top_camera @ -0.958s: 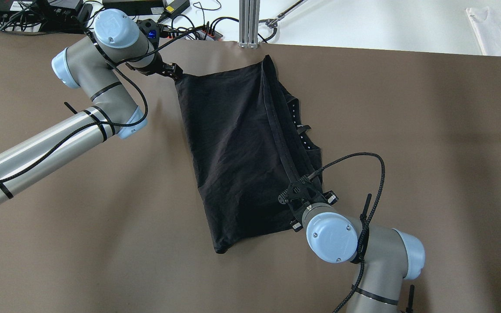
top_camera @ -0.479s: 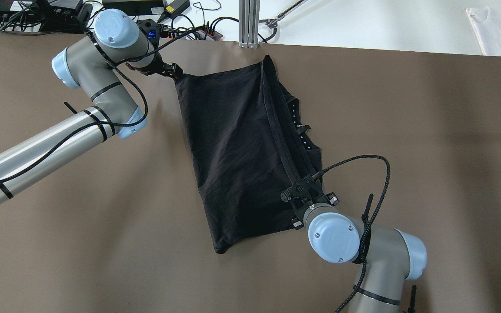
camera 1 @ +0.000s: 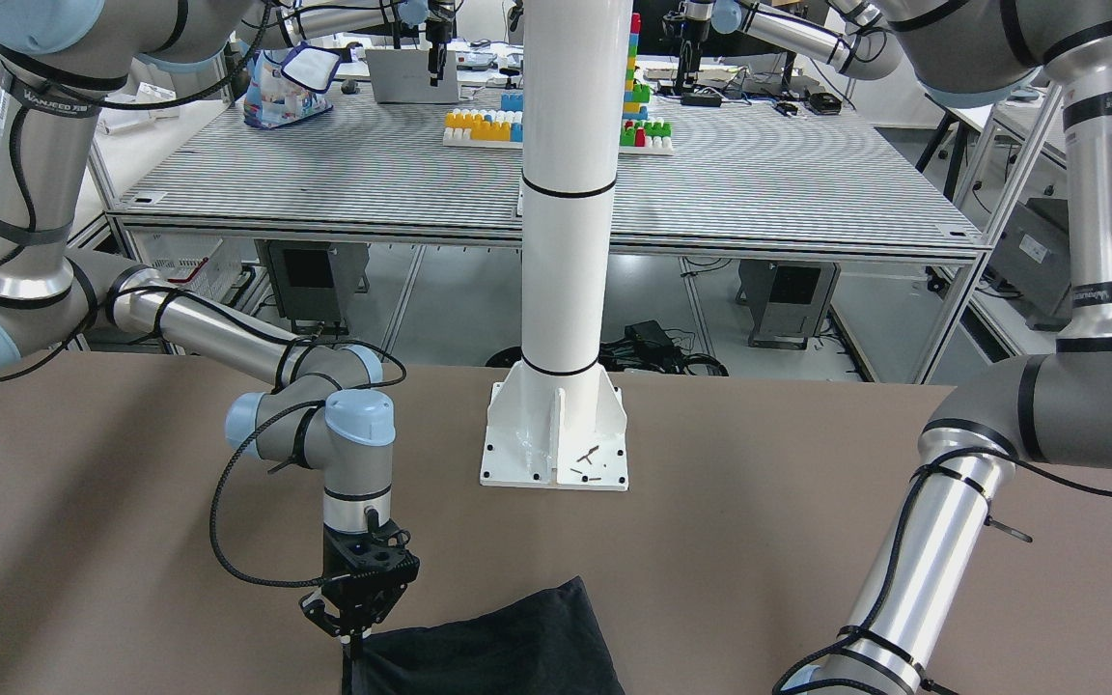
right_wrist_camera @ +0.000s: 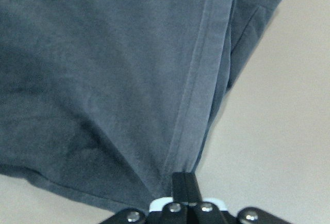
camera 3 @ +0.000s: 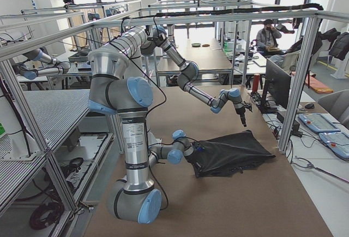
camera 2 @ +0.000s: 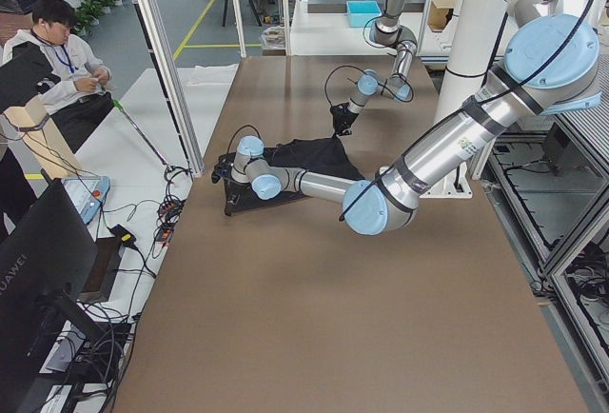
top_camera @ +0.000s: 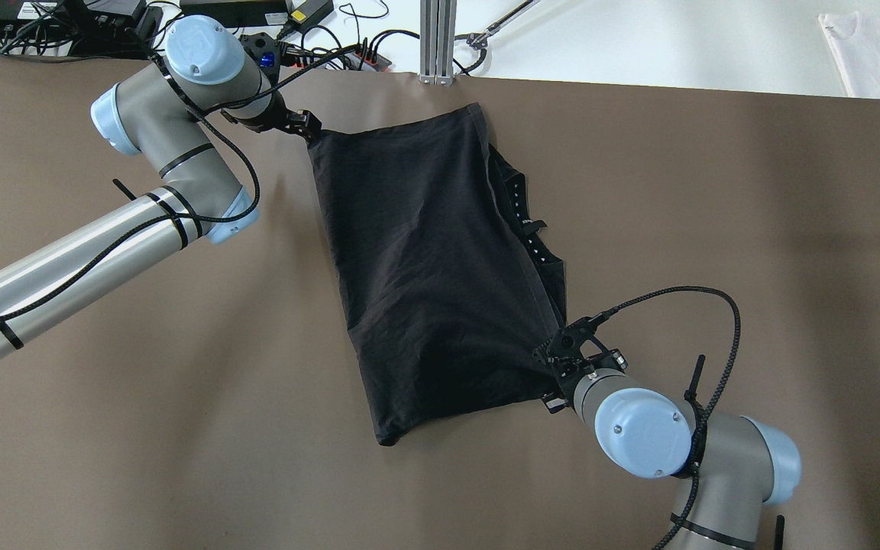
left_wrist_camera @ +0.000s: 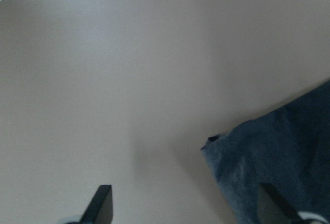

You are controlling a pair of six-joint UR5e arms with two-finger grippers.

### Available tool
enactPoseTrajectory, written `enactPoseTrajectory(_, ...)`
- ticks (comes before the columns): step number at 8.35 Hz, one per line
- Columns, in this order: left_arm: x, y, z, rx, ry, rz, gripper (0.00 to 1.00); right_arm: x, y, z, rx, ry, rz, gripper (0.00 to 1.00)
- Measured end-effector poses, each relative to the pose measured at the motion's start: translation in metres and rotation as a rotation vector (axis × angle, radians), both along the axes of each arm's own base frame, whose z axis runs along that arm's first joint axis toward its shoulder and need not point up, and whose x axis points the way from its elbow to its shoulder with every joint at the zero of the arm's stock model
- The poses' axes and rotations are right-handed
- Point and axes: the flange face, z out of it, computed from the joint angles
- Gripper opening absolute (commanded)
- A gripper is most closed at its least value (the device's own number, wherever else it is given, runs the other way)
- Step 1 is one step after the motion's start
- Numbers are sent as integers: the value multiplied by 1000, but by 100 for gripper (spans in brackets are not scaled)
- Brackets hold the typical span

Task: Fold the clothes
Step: 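Pull the near corner toward the robot with the right gripper, straightening the shirt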

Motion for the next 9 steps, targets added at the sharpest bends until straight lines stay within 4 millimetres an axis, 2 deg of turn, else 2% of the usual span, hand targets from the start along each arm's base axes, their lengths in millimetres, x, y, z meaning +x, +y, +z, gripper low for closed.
enactPoseTrajectory(2,1,1,0,-1,2,0,100,11,16,-3,-63,-62,-13,0)
enactPoseTrajectory(4,-1,6,-1,5,11,-2,100,-7,59,-1,-196,-144,18,0)
enactPoseTrajectory(6,-2,8,-1,6,16,-4,100,-14,92,-8,-239,-190,39,0)
enactPoseTrajectory(8,-1,10,-1,5,18,-2,100,-15,113,-17,-260,-229,54,0)
enactPoseTrajectory(9,1,10,-1,5,18,-1,100,-16,117,-19,-266,-238,56,1)
